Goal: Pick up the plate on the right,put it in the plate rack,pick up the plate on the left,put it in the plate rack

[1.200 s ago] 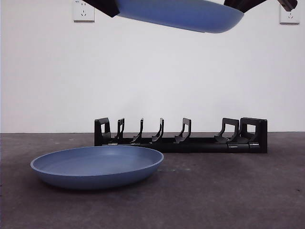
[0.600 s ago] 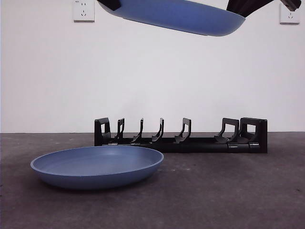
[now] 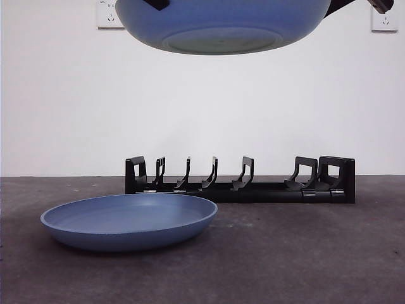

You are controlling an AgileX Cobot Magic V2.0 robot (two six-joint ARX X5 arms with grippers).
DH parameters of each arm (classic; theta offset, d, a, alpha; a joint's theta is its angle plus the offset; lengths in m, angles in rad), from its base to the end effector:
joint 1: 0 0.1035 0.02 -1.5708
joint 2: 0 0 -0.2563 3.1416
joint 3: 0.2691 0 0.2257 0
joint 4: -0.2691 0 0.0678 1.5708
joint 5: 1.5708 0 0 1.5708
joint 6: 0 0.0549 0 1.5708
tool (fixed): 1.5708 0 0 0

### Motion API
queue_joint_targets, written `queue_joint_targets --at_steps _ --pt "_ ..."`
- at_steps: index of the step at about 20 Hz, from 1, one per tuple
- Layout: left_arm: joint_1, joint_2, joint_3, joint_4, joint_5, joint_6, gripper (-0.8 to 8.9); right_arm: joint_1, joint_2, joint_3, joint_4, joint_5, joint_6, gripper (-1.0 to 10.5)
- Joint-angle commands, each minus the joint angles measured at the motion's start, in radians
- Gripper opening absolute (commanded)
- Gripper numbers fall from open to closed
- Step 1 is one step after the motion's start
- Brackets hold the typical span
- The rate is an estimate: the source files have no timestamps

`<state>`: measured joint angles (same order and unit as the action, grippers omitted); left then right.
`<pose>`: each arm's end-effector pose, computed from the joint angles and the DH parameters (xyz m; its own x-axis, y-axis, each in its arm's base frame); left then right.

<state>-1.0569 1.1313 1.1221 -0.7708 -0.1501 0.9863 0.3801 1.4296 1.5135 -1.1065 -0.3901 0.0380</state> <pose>0.1133 -0.1839 0.3076 0.4758 -0.5386 -0.6954 0.7346 -0.1915 0.6509 0.2314 0.1149 0.3341 0.3065 0.5320 -0.7893 -0.4967 0.7968 0.3441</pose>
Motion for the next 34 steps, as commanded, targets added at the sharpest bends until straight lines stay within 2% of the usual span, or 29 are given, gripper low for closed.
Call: queue_joint_targets --at_steps 1,4,8,10,16,20,24,28,34 --pt "0.008 -0.003 0.0 0.012 -0.026 -0.076 -0.08 -0.002 0.006 0.003 -0.003 0.008 -0.004 0.0" --pt "0.008 -0.003 0.0 0.008 -0.023 -0.085 -0.08 -0.002 0.006 0.003 0.018 0.003 -0.005 0.2" --pt "0.008 -0.003 0.0 0.008 0.027 -0.108 -0.08 -0.002 0.005 0.008 0.05 -0.002 -0.004 3.1" --pt "0.008 -0.003 0.0 0.008 0.027 -0.122 -0.08 -0.002 0.005 0.02 0.062 -0.003 -0.004 3.9" --pt "0.021 0.001 0.0 0.01 0.07 -0.174 -0.08 -0.002 0.002 0.134 0.061 0.007 -0.016 4.1" --pt "0.109 0.016 0.0 0.132 0.201 -0.312 -0.08 -0.002 -0.055 0.265 0.064 0.137 -0.015 4.1" --pt "0.261 0.061 0.0 0.395 0.381 -0.531 -0.08 -0.002 -0.153 0.287 0.044 0.21 -0.018 4.1" --pt "0.391 0.155 0.0 0.656 0.476 -0.772 -0.08 -0.001 -0.212 0.287 -0.064 0.222 -0.043 4.1" --pt "0.477 0.264 0.0 0.876 0.525 -0.942 -0.08 0.0 -0.217 0.286 -0.226 0.2 -0.068 4.1"
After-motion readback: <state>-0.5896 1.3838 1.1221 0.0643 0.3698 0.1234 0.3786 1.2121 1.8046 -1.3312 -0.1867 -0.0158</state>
